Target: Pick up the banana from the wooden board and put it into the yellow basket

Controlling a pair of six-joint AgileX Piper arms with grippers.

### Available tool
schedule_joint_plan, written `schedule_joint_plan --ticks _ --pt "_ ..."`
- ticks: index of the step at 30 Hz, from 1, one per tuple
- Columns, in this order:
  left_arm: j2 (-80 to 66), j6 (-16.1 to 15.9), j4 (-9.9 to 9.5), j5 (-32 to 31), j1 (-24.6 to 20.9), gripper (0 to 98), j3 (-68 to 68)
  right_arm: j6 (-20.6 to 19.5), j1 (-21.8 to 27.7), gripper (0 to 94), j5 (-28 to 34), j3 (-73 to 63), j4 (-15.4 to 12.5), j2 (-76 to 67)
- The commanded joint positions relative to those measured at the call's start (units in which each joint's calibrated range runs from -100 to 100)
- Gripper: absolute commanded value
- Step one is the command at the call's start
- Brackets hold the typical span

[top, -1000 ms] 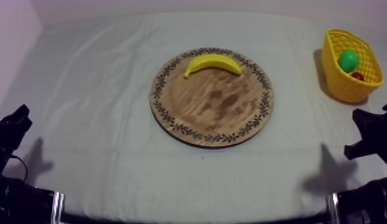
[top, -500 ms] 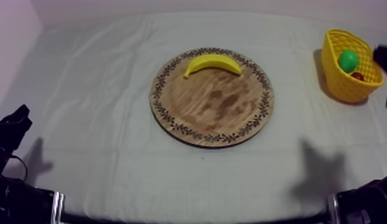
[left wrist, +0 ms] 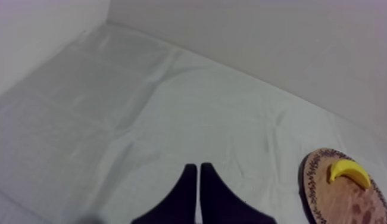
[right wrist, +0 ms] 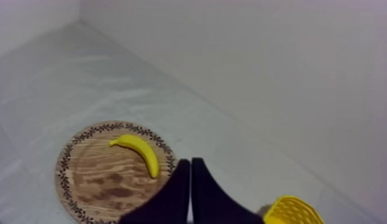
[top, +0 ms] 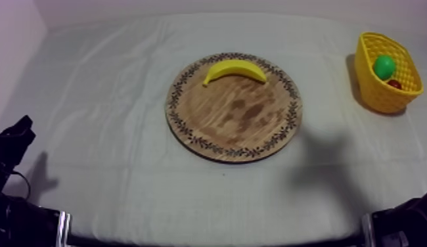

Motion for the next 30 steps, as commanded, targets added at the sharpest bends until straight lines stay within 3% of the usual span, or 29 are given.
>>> schedule_joint_plan --ticks 1,8,18,25,30 --pt "0.0 0.0 0.01 0.0 0.0 0.1 0.0 0.1 0.3 0.5 0.5 -4.3 -0.2 9.0" --pt "0.0 0.0 0.01 0.0 0.0 0.1 0.0 0.6 0.7 0.7 2.6 -14.2 0.9 27.8" --pt "0.0 0.0 0.01 0.0 0.0 0.1 0.0 5.1 -2.4 0.9 7.4 -28.1 6.5 46.3" --pt "0.0 0.0 0.01 0.0 0.0 0.1 0.0 9.0 -6.6 5.2 9.2 -30.3 12.8 53.0" --pt "0.0 0.0 0.01 0.0 0.0 0.1 0.0 9.7 -7.5 7.9 8.3 -31.7 14.2 56.7"
